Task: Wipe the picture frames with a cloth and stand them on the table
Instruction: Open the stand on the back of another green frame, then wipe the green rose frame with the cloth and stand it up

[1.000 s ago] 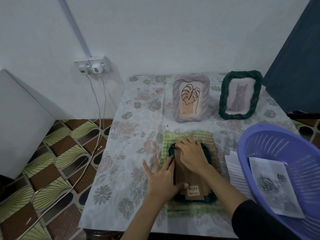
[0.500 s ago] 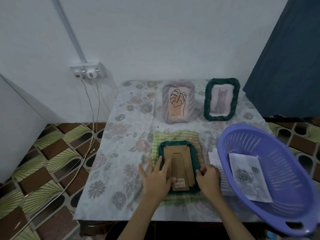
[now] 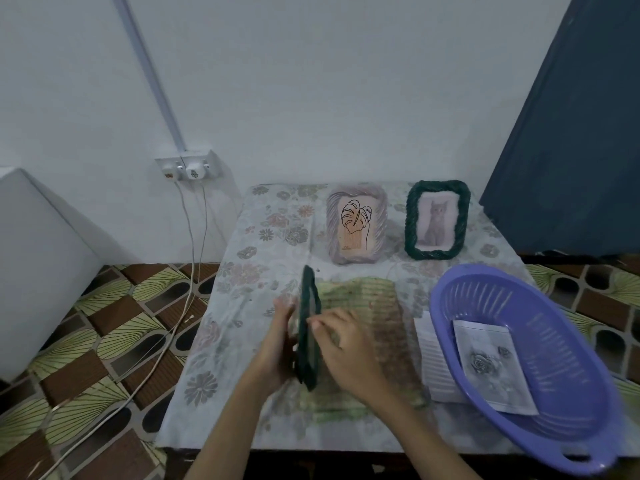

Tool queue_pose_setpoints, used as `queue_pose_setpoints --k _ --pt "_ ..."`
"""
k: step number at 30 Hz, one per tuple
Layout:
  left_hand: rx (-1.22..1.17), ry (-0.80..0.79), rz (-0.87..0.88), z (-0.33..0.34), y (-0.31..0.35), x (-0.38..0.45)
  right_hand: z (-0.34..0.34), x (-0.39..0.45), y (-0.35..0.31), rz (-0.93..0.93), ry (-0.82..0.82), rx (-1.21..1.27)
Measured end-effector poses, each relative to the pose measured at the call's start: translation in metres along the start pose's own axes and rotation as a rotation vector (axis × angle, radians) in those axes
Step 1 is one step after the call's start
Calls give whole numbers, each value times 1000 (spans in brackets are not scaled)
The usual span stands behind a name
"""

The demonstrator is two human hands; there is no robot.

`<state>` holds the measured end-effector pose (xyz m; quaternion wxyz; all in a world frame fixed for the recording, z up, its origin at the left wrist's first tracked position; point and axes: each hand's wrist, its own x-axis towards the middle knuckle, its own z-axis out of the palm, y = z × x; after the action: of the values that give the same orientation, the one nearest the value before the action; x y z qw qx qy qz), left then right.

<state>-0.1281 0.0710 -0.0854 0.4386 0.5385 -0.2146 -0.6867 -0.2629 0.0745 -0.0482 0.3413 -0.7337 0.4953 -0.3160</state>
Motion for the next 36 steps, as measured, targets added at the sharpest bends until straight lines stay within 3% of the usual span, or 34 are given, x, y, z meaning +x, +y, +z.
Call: queue_pose_setpoints --k 3,8,11,14,17,19,21,24,25,27,30,33,36 --pt "-280 -64 -90 -29 5 -1 -6 10 12 251 3 206" --pt "-437 -84 -113 -46 1 -1 -24 10 93 645 13 -151" --pt "-459 -90 -101 -49 -3 0 -24 6 118 724 104 -252" --pt "-494 -97 -118 -54 -6 1 -23 11 121 763 191 -133" --pt "-519 -90 -123 -62 -4 -1 -28 24 111 730 239 30" --pt "-537 -77 -109 -69 -2 -1 -32 36 91 590 215 99" --pt "-551 -51 -74 -78 0 -3 -28 46 65 449 45 119" --pt "-584 -34 -51 -88 6 -11 -7 54 50 437 -249 163" --pt "-590 -31 -40 -91 9 -16 1 55 52 425 -241 102" --pt "-589 -28 -26 -93 15 -27 14 54 69 319 -258 -253" --pt "-599 -44 -5 -93 25 -47 27 32 86 217 -438 -608" --pt "-622 -87 54 -87 37 -69 37 14 94 235 -354 -599" --pt "-637 -127 118 -74 52 -91 27 7 73 280 -258 -400"
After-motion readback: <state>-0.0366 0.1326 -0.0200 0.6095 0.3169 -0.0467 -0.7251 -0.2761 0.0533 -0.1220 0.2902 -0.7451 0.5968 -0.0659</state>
